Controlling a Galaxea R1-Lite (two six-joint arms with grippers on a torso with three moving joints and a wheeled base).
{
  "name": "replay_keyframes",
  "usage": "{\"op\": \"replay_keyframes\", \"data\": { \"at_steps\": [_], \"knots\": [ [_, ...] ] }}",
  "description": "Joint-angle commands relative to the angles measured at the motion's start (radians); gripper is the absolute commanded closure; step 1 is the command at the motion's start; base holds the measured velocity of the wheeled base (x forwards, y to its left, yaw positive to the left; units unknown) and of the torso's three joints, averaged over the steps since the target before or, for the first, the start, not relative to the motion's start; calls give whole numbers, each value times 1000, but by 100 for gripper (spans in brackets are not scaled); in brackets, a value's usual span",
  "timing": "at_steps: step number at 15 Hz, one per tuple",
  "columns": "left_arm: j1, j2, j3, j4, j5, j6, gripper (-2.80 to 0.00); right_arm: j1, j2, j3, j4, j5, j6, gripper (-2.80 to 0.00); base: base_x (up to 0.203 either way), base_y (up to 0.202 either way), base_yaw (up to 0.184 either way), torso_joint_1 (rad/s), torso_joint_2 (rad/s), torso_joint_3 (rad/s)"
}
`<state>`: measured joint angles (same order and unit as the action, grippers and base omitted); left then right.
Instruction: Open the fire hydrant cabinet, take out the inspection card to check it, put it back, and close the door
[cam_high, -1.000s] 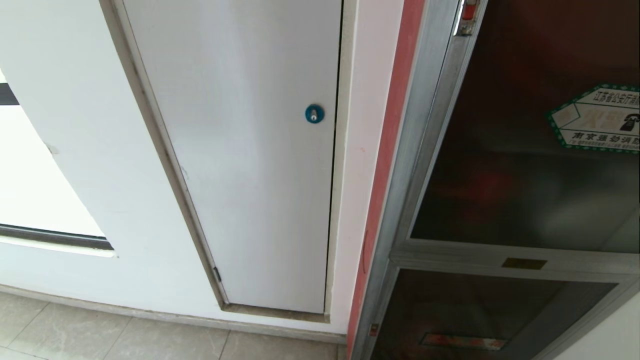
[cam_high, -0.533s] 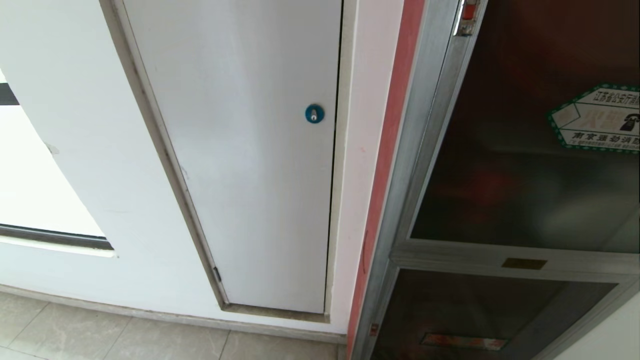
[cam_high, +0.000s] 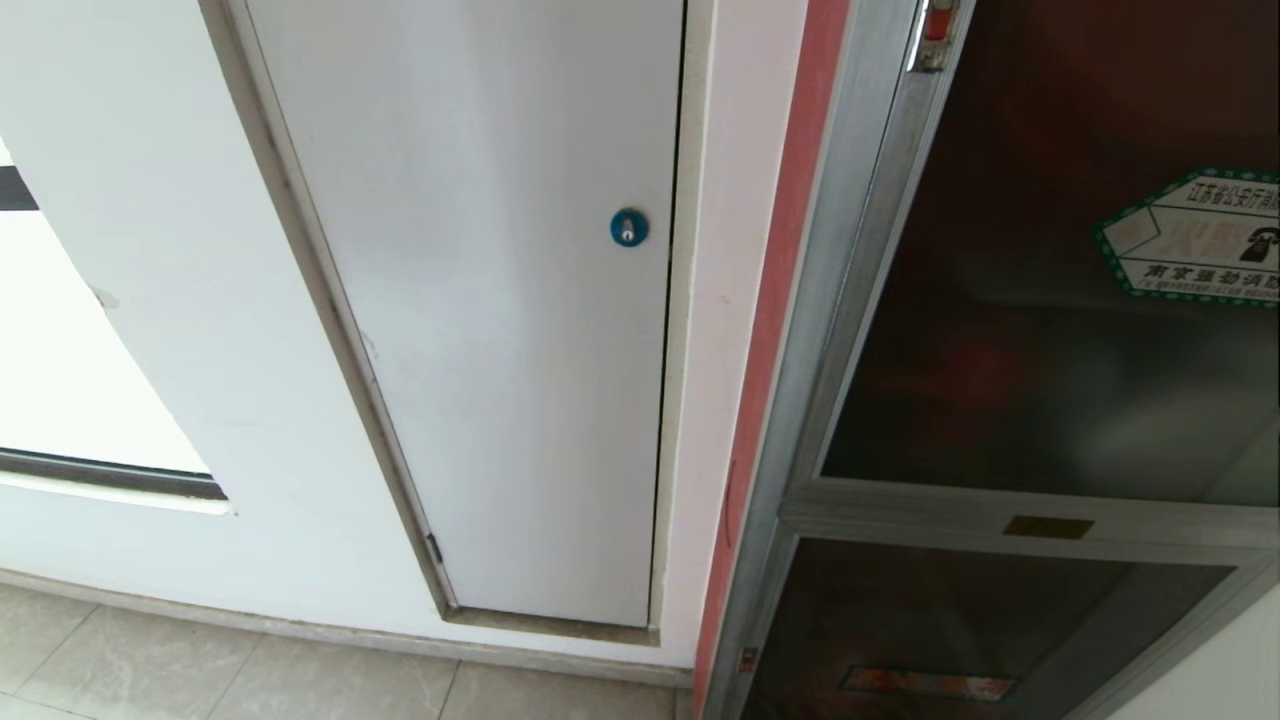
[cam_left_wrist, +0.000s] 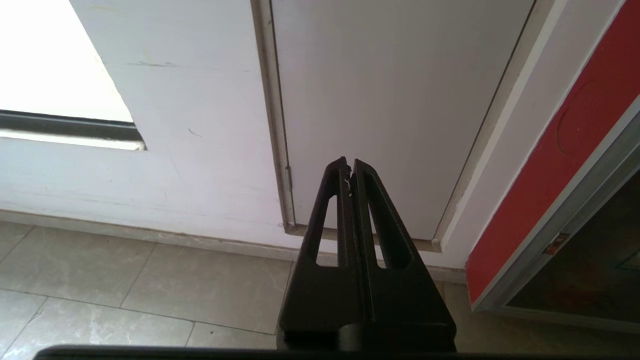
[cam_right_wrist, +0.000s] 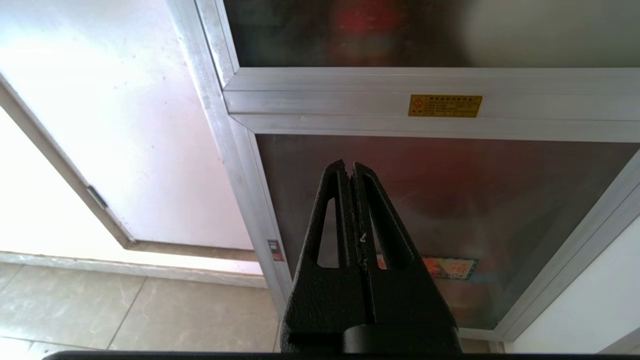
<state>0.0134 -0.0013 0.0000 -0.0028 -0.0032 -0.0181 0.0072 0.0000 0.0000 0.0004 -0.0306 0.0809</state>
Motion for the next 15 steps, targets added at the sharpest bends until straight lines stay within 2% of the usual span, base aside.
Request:
{"op": "replay_keyframes", "data": {
  "at_steps": [1,15],
  "knots": [
    [0,1,1,0,0,0,0,0,2,0,0,0,0,0,0,0,0,0,0,0],
    [0,1,0,0,0,0,0,0,2,0,0,0,2,0,0,0,0,0,0,0]
  ]
}}
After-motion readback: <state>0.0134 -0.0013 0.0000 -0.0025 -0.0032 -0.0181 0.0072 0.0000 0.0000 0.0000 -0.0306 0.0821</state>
